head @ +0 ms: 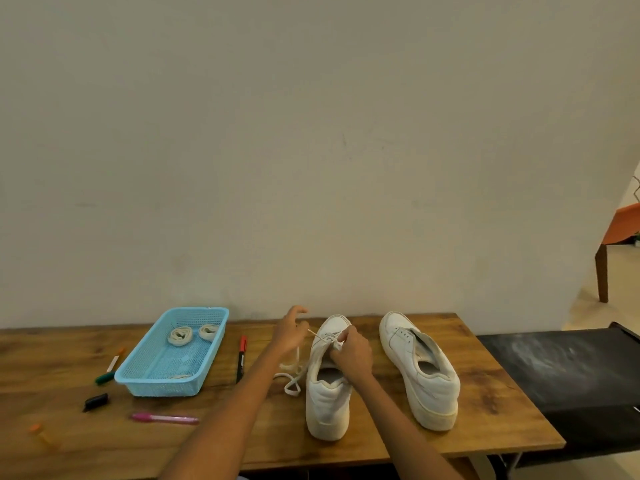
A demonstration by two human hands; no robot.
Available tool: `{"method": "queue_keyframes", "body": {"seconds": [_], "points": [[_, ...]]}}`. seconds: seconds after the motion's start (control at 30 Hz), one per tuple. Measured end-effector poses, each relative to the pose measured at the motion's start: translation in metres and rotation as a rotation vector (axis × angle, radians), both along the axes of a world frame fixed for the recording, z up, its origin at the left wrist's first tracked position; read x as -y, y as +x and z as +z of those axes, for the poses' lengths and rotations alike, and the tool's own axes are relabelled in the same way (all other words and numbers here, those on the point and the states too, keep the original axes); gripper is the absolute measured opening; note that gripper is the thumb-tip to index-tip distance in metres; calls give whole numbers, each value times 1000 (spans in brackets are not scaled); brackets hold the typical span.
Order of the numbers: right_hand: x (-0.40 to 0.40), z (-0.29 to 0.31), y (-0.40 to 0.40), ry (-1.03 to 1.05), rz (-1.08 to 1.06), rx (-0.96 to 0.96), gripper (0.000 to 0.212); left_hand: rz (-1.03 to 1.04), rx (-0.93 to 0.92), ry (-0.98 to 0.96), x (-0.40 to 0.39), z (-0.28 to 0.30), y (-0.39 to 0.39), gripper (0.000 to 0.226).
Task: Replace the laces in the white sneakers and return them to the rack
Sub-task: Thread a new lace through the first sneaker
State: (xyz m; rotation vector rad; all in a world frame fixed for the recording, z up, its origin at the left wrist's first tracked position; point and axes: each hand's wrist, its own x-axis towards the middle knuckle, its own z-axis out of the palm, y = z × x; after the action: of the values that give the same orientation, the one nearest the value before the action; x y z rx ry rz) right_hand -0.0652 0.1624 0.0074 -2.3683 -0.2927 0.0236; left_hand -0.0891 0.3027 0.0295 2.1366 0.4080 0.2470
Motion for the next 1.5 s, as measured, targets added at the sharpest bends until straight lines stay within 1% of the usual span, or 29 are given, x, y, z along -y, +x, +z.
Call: {"method": "queue_keyframes", "body": {"seconds": [0.1, 0.13, 0.17, 0.23, 0.27, 0.3, 0.4, 0.47, 0.53, 0.6, 0.63, 0.7, 0.73, 0.77, 0.83, 0.87, 0.9, 0.97, 1.07, 1.17, 1.2, 1.23, 1.27, 1.3, 1.33, 1.37, 1.43, 1.47, 1.5], "points": [[8, 22, 8, -51, 190, -188, 16, 137, 45, -304, -4, 21, -2, 27], [9, 30, 9, -39, 222, -214, 14, 167, 79, -438, -6, 29, -3, 24], [8, 38, 10, -2, 236, -196, 16, 180, 113, -613, -6, 37, -5, 20], [2, 53, 5, 156, 240, -121, 21, 144, 179, -943, 0, 54, -8, 13], [-3, 60, 0, 263, 253, -125, 22, 105, 209, -1027, 6, 62, -9, 13], [-8, 68, -7, 363, 281, -169, 24, 74, 238, -1046, 11, 68, -10, 16], [-19, 83, -24, 581, 346, -363, 32, 99, 278, -947, 19, 75, -9, 26], [-19, 88, -26, 628, 314, -396, 34, 168, 254, -803, 16, 70, -7, 25], [-12, 92, -19, 685, 253, -411, 32, 229, 194, -633, 10, 62, -8, 23], [-1, 99, -8, 796, 246, -457, 28, 264, 143, -503, 6, 54, -10, 20], [6, 103, -3, 852, 264, -494, 25, 282, 121, -454, 6, 51, -12, 19], [17, 111, 0, 915, 317, -578, 17, 312, 95, -444, 4, 46, -15, 17], [20, 113, 0, 871, 325, -579, 16, 310, 87, -472, 4, 43, -15, 17], [20, 113, 1, 763, 320, -542, 19, 300, 87, -509, 6, 43, -16, 17], [17, 108, -1, 505, 318, -455, 33, 266, 124, -568, 14, 46, -14, 19], [14, 104, -3, 421, 338, -446, 39, 258, 158, -587, 20, 48, -11, 18], [10, 99, -5, 377, 367, -462, 42, 259, 195, -597, 26, 51, -10, 17], [5, 93, -9, 377, 413, -509, 45, 289, 242, -567, 35, 57, -9, 15], [7, 96, -9, 411, 401, -505, 39, 337, 257, -372, 31, 56, -10, 16], [16, 101, 2, 462, 312, -446, 17, 386, 223, -282, 15, 50, -14, 14], [21, 103, 6, 494, 257, -421, 13, 400, 201, -246, 9, 46, -16, 17], [26, 105, 9, 514, 204, -380, 13, 401, 176, -172, 3, 40, -18, 25], [31, 106, 13, 510, 162, -325, 13, 374, 132, -50, -3, 34, -19, 29], [36, 107, 16, 484, 133, -261, 15, 337, 62, 85, -8, 31, -22, 24], [39, 106, 19, 444, 118, -200, 16, 288, -34, 217, -11, 28, -25, 15], [41, 105, 21, 395, 123, -152, 18, 239, -153, 332, -10, 28, -30, 12], [39, 101, 22, 297, 170, -125, 21, 154, -363, 528, -7, 29, -33, 22], [37, 98, 22, 260, 213, -142, 22, 149, -368, 577, -4, 34, -33, 23], [33, 95, 20, 235, 266, -167, 22, 152, -316, 589, -1, 38, -29, 21]]}}
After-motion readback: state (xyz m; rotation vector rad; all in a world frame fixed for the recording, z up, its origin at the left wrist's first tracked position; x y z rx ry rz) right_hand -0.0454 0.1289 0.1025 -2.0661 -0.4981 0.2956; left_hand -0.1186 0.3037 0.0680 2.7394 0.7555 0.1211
